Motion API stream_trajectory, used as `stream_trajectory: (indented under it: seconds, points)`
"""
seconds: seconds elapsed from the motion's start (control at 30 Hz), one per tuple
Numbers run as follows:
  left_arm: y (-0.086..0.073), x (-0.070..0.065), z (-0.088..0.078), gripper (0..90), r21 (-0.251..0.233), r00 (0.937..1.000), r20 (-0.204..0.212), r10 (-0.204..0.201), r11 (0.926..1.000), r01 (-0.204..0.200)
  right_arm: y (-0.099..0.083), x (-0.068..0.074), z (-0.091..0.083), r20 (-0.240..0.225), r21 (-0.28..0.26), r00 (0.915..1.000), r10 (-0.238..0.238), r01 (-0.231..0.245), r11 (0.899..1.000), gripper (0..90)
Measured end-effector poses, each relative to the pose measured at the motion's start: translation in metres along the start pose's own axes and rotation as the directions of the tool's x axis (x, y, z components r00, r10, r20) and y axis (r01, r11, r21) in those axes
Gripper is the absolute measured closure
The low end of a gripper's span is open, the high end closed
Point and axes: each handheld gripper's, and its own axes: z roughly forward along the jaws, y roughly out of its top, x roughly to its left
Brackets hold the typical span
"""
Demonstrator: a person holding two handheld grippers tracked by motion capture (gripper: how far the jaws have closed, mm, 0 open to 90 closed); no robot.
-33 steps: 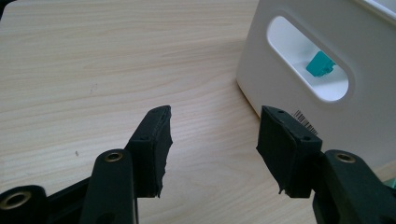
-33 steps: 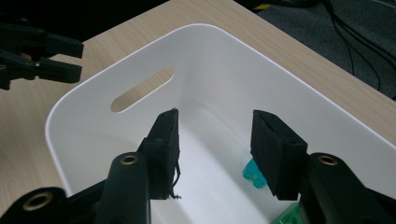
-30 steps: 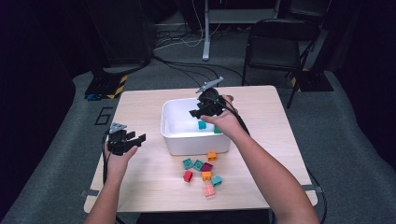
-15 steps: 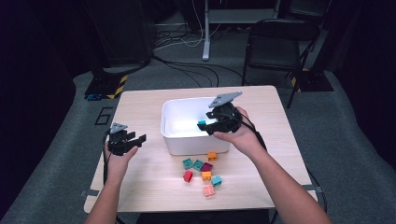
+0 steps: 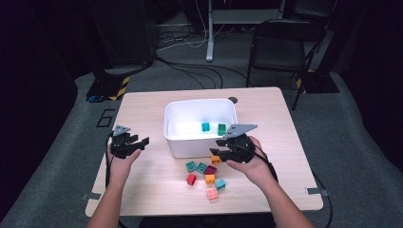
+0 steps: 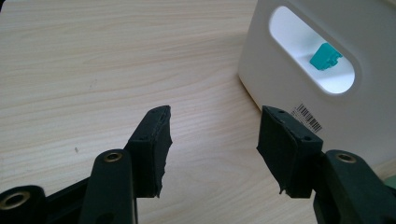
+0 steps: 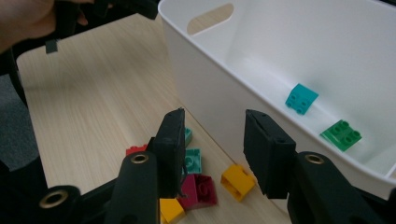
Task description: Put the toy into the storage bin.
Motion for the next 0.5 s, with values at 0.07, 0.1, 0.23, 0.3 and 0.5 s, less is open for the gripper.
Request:
stream_trajectory:
  seconds: [0.07,0.1,0.23,0.3,0.5]
  points:
    - [0.0,0.0,0.0,43.5,0.0,1.0,0.0,0.001,1.0,-0.001,-0.012,0.002,0.006,0.012,0.006,0.9999,0.001,-0.001,1.0,59.1]
    - [0.0,-0.001,0.001,43.5,-0.001,1.0,-0.001,0.004,1.0,-0.004,-0.017,0.002,0.01,0.016,0.011,0.9998,-0.006,0.006,1.0,59.6]
    - [0.0,-0.002,0.0,43.5,-0.003,1.0,0.0,0.004,1.0,-0.004,-0.038,0.003,0.024,0.0,0.043,1.0,0.0,0.0,0.999,64.4]
    - [0.0,-0.001,0.001,43.5,0.0,1.0,0.001,0.006,1.0,-0.006,-0.046,0.004,0.031,-0.008,0.076,0.9999,-0.007,0.008,0.997,66.7]
    - [0.0,0.0,0.001,43.5,0.006,1.0,0.0,0.007,1.0,-0.007,-0.063,0.003,0.051,-0.024,0.113,0.9995,0.022,-0.019,0.993,68.6]
